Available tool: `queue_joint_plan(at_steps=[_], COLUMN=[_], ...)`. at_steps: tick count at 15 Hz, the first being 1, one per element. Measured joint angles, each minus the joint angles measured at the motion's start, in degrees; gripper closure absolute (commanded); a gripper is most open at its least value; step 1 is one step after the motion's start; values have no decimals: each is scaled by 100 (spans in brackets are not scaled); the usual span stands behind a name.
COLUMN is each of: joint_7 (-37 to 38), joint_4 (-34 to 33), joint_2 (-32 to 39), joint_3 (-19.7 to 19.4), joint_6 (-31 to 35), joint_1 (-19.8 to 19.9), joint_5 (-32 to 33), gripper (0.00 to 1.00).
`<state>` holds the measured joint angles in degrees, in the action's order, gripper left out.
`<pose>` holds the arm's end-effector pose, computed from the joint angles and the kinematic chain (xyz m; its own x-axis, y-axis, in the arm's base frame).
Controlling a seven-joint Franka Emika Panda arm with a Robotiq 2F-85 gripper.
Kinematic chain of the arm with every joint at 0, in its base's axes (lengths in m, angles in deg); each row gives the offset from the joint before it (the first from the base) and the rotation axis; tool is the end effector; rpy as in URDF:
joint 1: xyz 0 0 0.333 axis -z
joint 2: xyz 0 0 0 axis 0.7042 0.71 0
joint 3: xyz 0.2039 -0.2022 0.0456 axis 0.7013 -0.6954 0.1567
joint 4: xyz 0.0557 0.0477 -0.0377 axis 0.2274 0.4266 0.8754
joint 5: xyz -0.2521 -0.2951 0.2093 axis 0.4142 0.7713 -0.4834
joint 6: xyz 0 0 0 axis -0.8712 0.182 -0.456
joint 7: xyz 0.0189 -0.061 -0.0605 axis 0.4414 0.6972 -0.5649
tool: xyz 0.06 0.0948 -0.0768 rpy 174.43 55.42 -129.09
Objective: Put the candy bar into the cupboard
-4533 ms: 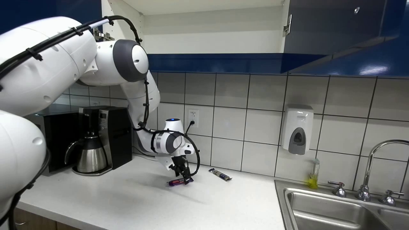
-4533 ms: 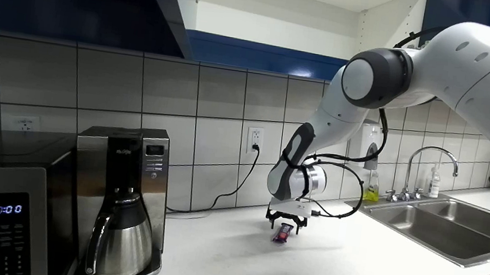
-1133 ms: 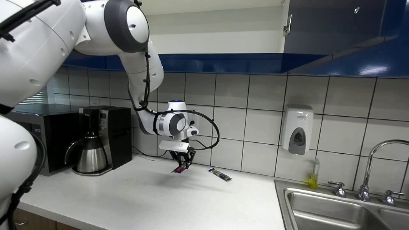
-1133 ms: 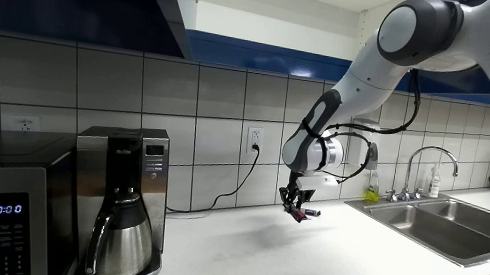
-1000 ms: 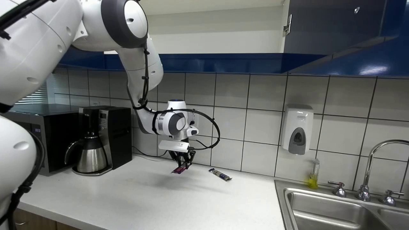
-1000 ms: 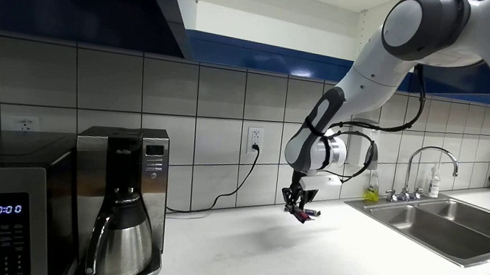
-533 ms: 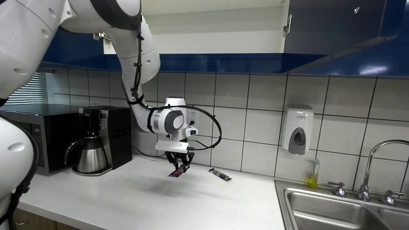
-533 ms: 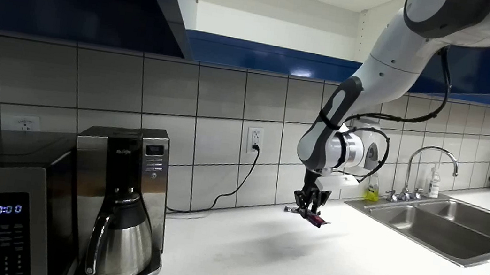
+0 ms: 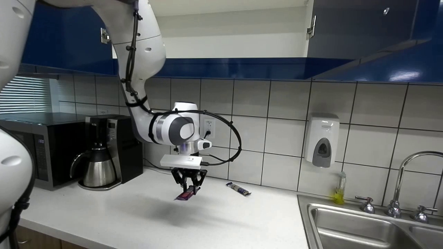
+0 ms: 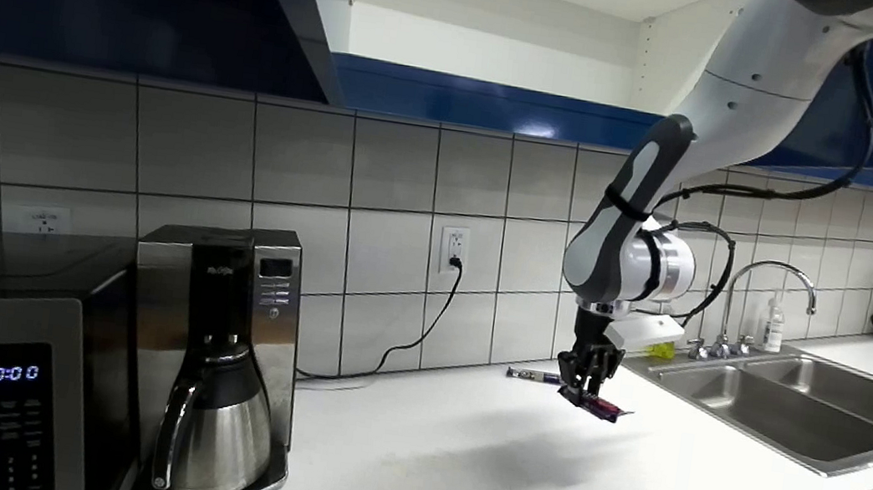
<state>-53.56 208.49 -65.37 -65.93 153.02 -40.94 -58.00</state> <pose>0.5273 -0.0699 0.1184 0.9798 0.1698 0.1054 0.1649 -0.9848 0.0536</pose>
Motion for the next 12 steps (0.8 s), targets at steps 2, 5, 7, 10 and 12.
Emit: queue_joint_plan(at_steps=[2,5,7,10,12], joint_7=[-247,-628,-838,-1090,-1225], joint_4=[337,787,1048,1377,1514], joint_2=[-310,-812,-1163,-1735,-2125], joint_3=[12,33,34,34,10], joint_6=[-1,-10,-26,-94,-249], joint_1=[41,79,80,76,45], joint_5=[0,-2,-12,-86,-189], gripper=[85,85,85,85,85])
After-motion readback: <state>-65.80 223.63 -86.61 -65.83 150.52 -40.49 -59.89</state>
